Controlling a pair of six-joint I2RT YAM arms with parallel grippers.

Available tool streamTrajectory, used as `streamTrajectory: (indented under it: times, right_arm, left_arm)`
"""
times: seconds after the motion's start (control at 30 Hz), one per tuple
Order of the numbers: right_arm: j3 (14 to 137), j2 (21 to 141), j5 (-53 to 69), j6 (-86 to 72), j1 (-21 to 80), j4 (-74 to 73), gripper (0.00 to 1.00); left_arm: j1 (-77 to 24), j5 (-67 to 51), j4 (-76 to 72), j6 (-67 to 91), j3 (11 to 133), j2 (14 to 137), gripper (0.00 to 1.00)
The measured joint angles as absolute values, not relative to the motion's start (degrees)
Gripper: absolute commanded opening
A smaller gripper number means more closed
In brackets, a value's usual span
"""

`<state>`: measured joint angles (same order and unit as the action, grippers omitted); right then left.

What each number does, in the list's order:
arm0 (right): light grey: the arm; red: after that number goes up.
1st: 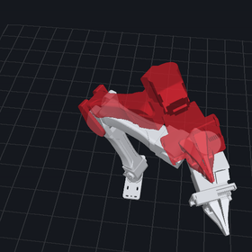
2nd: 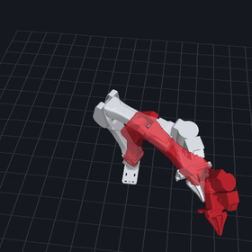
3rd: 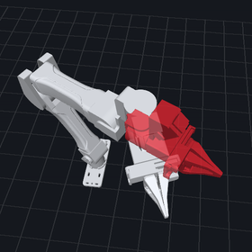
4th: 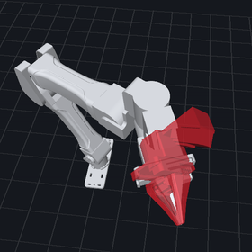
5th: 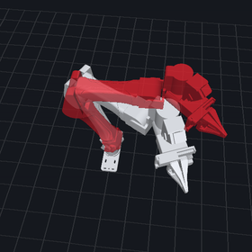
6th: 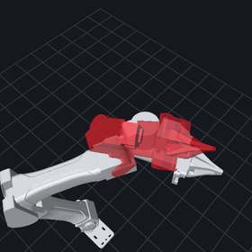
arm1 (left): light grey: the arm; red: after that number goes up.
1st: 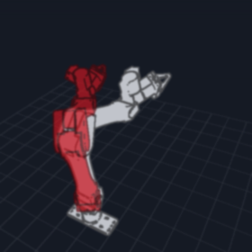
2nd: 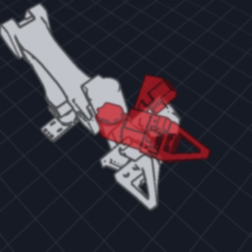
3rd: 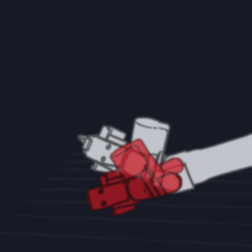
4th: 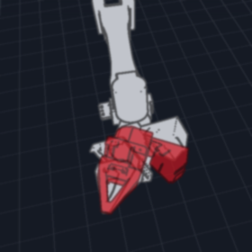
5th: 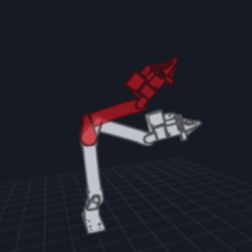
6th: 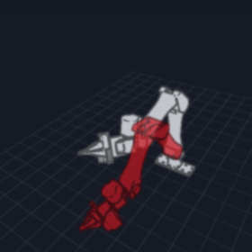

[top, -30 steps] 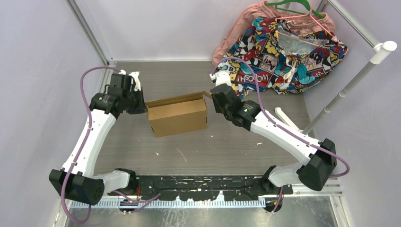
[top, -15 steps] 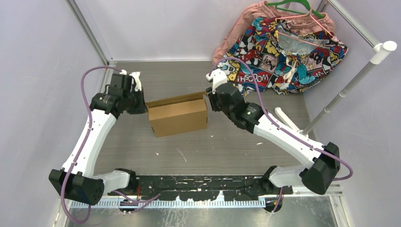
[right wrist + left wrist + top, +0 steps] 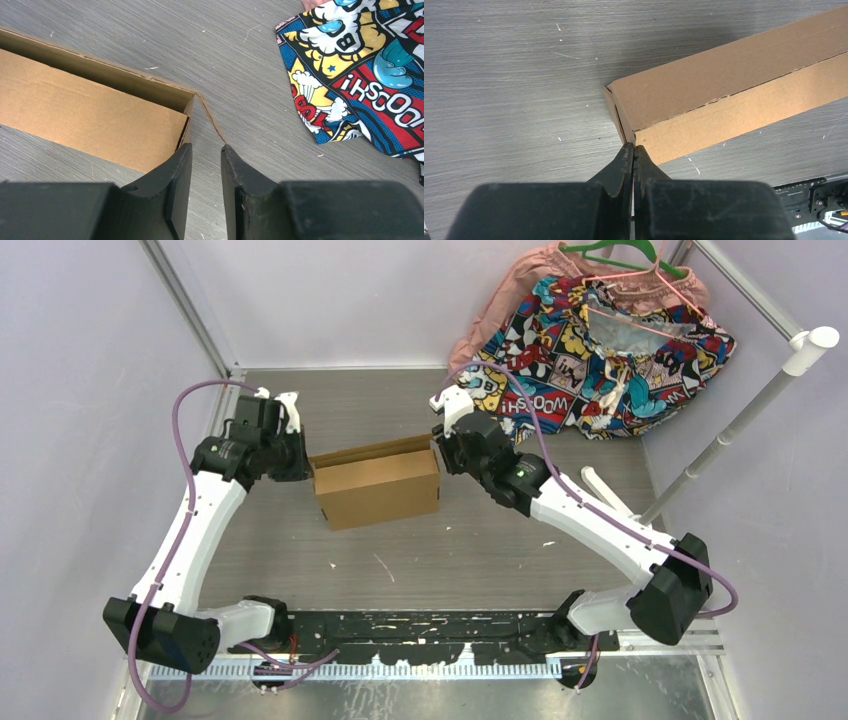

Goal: Fold the paper box
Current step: Close the paper box at the center of the board.

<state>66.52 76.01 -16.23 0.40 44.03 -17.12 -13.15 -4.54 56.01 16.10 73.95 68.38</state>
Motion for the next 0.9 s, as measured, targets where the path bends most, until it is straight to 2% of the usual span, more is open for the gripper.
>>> streamTrajectory:
  times: [0.67, 0.9]
  right_arm:
    - [67.1, 78.5, -12.0, 1.7, 41.0, -16.3, 0.33]
    - [68.8, 79.7, -11.0, 1.9, 40.7, -16.3, 0.29]
  left_arm:
    - [-13.6, -4.1, 56.0, 16.1, 74.1, 68.8, 0.00]
    - [-13.8, -4.1, 56.1, 16.1, 74.2, 68.8, 0.00]
